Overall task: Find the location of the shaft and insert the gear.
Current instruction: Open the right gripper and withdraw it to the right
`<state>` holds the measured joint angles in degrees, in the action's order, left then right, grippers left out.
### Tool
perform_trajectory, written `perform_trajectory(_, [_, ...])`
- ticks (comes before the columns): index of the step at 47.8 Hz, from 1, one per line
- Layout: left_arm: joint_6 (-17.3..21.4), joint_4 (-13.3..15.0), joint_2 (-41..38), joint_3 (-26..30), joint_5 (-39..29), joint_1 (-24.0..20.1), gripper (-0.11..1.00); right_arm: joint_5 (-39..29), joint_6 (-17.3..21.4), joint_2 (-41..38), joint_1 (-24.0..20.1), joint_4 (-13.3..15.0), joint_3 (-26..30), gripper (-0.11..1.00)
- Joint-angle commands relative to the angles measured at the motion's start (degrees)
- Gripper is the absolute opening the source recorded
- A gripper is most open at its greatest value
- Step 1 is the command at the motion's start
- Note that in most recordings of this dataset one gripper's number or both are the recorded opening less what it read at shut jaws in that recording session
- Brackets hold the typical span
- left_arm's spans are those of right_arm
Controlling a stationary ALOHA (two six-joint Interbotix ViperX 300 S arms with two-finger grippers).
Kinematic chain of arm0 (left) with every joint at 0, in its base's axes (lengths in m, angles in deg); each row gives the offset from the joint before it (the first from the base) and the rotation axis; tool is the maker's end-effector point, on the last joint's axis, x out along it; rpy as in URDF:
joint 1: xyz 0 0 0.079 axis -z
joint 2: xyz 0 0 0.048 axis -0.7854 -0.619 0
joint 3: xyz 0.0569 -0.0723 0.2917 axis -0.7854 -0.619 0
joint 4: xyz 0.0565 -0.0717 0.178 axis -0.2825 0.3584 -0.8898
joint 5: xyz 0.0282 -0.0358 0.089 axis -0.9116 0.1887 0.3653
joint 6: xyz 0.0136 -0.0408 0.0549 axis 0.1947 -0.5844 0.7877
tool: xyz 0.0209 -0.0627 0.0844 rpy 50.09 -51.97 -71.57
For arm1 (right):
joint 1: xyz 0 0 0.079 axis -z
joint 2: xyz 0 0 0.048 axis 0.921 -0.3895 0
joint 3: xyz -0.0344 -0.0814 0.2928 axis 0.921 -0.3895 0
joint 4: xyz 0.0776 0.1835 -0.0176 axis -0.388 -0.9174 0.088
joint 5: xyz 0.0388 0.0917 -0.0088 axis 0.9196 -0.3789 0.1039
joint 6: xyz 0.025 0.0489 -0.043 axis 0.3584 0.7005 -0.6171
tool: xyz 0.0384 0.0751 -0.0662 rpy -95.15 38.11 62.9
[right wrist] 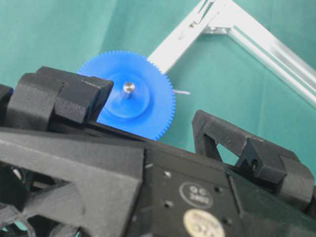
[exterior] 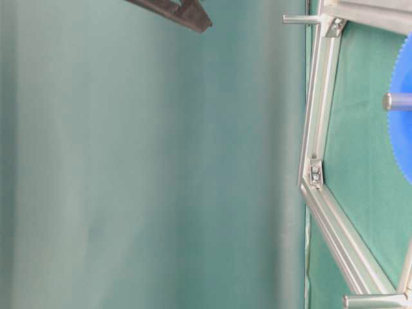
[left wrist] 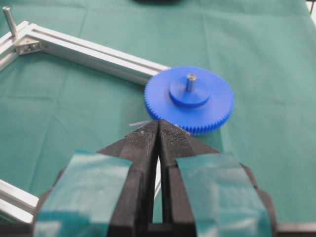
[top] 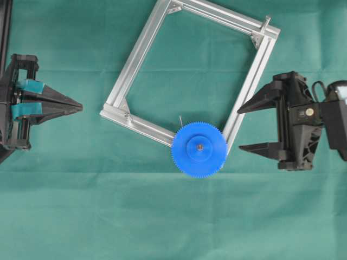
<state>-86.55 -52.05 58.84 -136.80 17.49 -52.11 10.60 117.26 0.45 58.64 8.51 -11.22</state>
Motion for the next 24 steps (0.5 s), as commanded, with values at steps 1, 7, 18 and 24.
perform_trajectory(1, [-0.09,0.18,-0.44,0.53,0.18,-0.09,0.01,1.14,-0.09,1.49,-0.09,0.88,-0.35,0.84])
perform_trajectory(7, [-0.18,0.18,-0.44,0.44,0.18,0.09,0.01,3.52,-0.09,3.78,-0.09,1.93,-2.55,0.84])
perform_trajectory(18, [-0.09,0.18,-0.44,0.26,0.18,0.18,0.01,9.76,0.00,7.47,-0.09,2.02,-7.56,0.84])
perform_trajectory(24, [-0.09,0.18,-0.44,0.26,0.18,0.18,0.01,13.36,0.00,8.26,-0.09,2.02,-9.93,0.84])
